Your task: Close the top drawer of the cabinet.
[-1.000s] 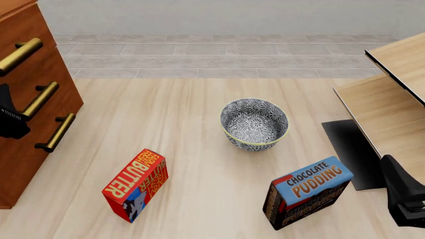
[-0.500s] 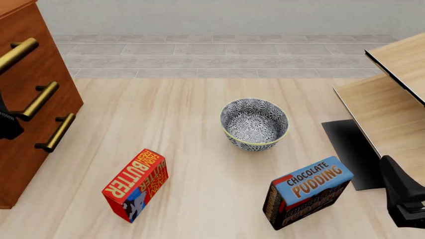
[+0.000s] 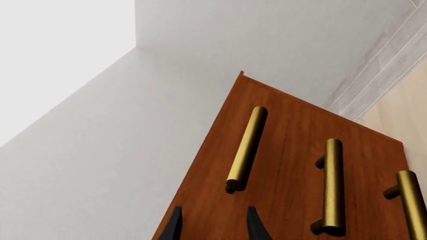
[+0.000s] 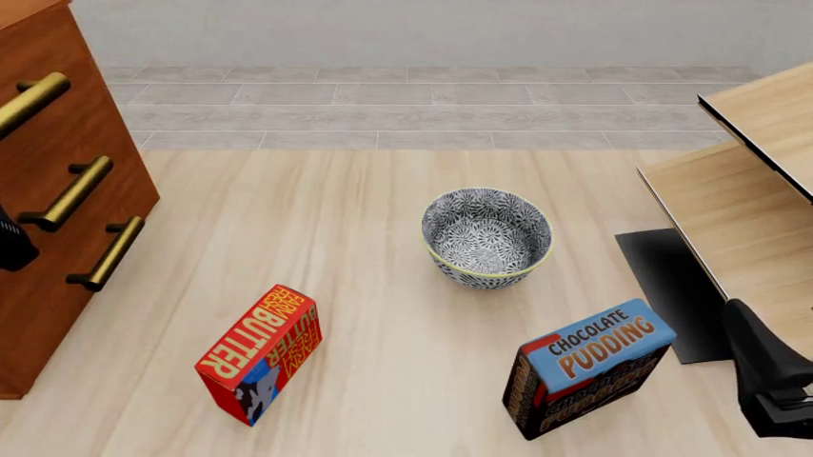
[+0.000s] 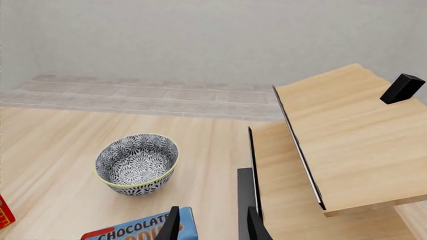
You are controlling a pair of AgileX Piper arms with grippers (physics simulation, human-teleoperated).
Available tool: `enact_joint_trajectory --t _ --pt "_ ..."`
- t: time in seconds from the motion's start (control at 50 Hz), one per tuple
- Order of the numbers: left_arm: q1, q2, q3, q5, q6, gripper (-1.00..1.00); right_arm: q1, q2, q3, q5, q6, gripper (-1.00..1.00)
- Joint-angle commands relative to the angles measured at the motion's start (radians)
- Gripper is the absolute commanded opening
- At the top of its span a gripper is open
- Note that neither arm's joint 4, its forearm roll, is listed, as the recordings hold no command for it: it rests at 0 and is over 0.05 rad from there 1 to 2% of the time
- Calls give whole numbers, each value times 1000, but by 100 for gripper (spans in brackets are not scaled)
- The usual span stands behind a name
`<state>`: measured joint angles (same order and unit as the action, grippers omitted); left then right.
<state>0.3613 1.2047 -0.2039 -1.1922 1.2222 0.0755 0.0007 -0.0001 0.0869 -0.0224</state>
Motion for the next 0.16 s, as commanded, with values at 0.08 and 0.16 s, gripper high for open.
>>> enact_joint_trajectory --t 0.08,0.16 --pt "75 -2 19 -24 -10 100 10 0 0 3 -5 100" --pt "36 -16 51 -27 -24 100 8 0 0 0 -4 100"
